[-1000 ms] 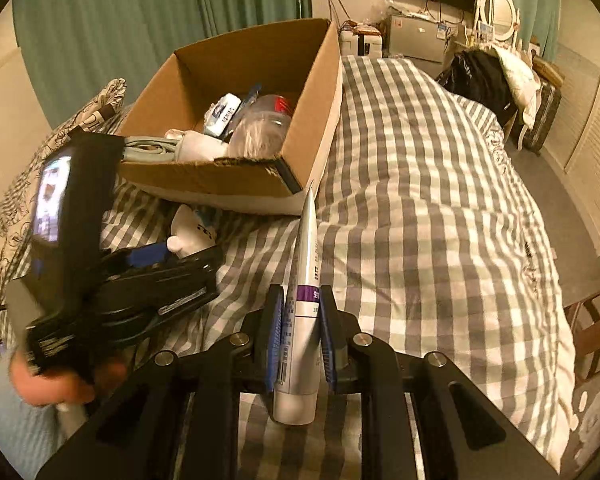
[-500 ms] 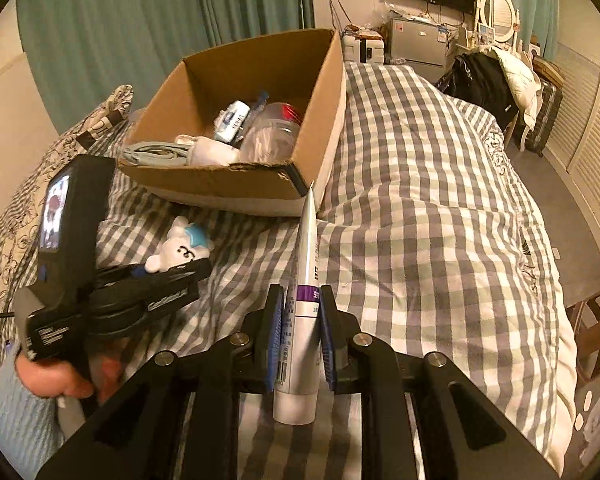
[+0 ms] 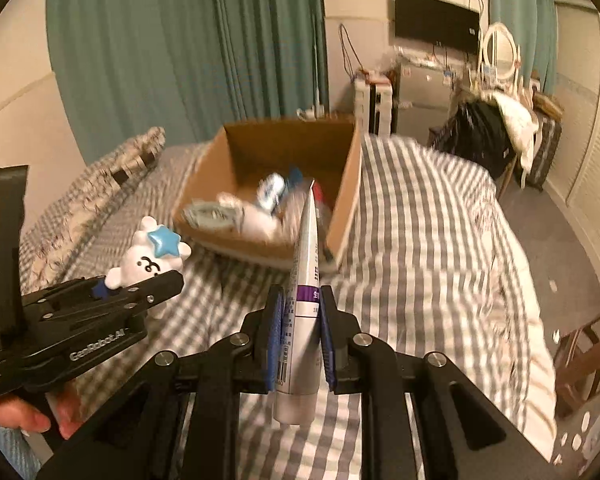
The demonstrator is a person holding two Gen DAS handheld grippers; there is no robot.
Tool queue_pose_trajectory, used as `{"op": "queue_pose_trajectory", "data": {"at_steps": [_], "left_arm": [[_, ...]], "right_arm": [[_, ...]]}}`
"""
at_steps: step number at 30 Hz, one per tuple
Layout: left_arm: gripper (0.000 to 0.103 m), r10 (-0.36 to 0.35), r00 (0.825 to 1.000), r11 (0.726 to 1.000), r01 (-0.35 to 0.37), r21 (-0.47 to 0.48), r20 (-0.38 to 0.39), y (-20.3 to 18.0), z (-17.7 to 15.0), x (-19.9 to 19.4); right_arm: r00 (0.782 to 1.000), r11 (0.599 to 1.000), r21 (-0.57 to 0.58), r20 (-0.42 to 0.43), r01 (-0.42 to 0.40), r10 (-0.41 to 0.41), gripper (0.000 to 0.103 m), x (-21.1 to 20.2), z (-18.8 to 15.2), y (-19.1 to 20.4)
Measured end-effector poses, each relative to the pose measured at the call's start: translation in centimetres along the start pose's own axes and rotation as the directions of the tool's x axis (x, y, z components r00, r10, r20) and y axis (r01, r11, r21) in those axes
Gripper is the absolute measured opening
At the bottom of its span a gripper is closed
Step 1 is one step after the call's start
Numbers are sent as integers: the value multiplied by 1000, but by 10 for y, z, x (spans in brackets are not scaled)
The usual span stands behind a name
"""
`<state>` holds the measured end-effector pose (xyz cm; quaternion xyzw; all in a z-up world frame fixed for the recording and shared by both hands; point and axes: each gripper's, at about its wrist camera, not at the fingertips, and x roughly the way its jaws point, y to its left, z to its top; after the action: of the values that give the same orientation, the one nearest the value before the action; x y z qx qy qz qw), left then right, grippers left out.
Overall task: Organize objects
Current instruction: 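Grasp the white plush toy with the left gripper while the right grasps the toothpaste tube, then lower the plush toy and toothpaste tube into the box and open both grippers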
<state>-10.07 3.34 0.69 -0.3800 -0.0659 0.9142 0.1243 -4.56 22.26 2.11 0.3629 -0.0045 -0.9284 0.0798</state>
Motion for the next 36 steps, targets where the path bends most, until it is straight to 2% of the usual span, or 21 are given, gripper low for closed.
{"op": "queue_pose_trajectory", "data": {"at_steps": [5, 8, 12, 15, 19, 22, 23, 26, 27, 28, 30, 32, 34, 36], "left_arm": [[41, 24, 998, 1000, -25, 17, 60, 1, 40, -2], [41, 46, 997, 998, -48, 31, 60, 7, 57, 11], [41, 62, 997, 997, -64, 45, 43, 10, 69, 33], [41, 76, 997, 996, -77, 50, 23, 14, 74, 52], [41, 94, 996, 994, -93, 62, -8, 18, 75, 82], [41, 91, 996, 993, -88, 75, -27, 15, 75, 101], [41, 90, 996, 993, -87, 80, -30, 14, 76, 106], [41, 89, 996, 993, -86, 77, -25, 12, 83, 121], [41, 88, 996, 994, -87, 64, -14, 12, 87, 126], [43, 87, 996, 995, -86, 51, -6, 13, 90, 128], [54, 83, 996, 996, -84, 32, 22, 16, 96, 134], [79, 109, 993, 993, -110, 30, 38, 17, 99, 136], [86, 150, 988, 988, -152, 41, 45, 20, 99, 136], [86, 168, 985, 984, -170, 46, 42, 21, 96, 133]], "right_arm": [[997, 999, -34, 80, -9, 12, 17, -11, 44, 6], [993, 999, -53, 117, 10, -4, 17, -3, 71, 9], [994, 999, -47, 108, -7, 12, 17, 36, 105, 6], [998, 999, -30, 67, 19, -17, 17, 83, 125, 0], [1000, 1000, -7, 19, 15, -15, 17, 135, 134, -7], [1000, 1000, 7, 22, 5, -5, 18, 156, 133, -14], [1000, 1000, 8, 19, 2, -2, 21, 160, 132, -15], [999, 1000, 26, 39, 0, -1, 43, 161, 125, -23], [999, 999, 34, 46, -3, 2, 46, 160, 123, -26], [999, 999, 47, 52, -8, 5, 46, 158, 121, -31], [998, 997, 71, 61, -3, -1, 49, 153, 116, -40], [998, 996, 90, 68, -4, -2, 54, 149, 113, -47], [998, 995, 97, 66, 2, -9, 55, 146, 110, -48], [997, 995, 95, 64, 25, -31, 56, 139, 106, -50]]}}
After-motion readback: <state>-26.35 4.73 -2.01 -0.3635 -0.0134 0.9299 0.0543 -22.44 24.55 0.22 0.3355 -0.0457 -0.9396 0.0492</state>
